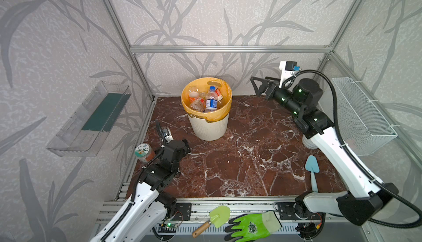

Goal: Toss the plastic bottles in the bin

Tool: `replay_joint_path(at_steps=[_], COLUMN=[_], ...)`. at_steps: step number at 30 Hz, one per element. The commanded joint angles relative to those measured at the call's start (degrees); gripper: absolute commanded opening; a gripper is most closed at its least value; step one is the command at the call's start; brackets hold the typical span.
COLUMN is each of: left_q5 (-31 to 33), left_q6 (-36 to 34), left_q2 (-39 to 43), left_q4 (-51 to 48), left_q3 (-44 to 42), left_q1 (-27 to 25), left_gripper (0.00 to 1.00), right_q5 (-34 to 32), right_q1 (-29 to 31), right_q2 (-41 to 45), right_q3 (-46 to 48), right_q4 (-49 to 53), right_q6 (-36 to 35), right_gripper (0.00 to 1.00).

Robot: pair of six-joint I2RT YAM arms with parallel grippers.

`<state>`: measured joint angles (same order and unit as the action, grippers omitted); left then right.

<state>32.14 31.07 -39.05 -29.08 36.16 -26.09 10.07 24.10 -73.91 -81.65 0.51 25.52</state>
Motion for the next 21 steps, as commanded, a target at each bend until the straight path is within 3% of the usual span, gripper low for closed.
replay_joint_path(at_steps=[1,7,11,12,15,21], left_q5=[4.4,10.8,15.0,16.2,19.3,23.7], left_q6=[1.6,5.3,4.6,3.7,1.9,-0.1], left_q2=[-0.7,-3.3,-5.3,-6.1,-8.8,-15.7], left_q4=[0.5,0.8,2.4,2.8,4.0,9.4], left_q3=[-0.1,-1.1,-2.0,-2.0,-2.0,-3.0], left_q1=[0.3,0.4,0.6,0.7,1.3,2.9], left_gripper=[0.99,0.99,0.99,0.99,0.99,0.99], right_q5=[-5.3,-12.9,-20.4,-22.4,-24.6,-26.1], right_q1=[-2.5,-7.3,-8.4,-8.6,-10.3,-13.0], right_q2=[3.9,13.6,17.0,18.0,19.0,10.3], right_q3=[12.9,40.3,58.0,62.1,68.2,70.2], right_q4=[-3.9,-11.8,-26.3,-29.6,-35.8,-42.5], right_q6=[-3.7,-11.9,-18.5,-25.4,-31.0,-30.7], right_gripper=[0.99,0.99,0.99,0.99,0.99,0.99])
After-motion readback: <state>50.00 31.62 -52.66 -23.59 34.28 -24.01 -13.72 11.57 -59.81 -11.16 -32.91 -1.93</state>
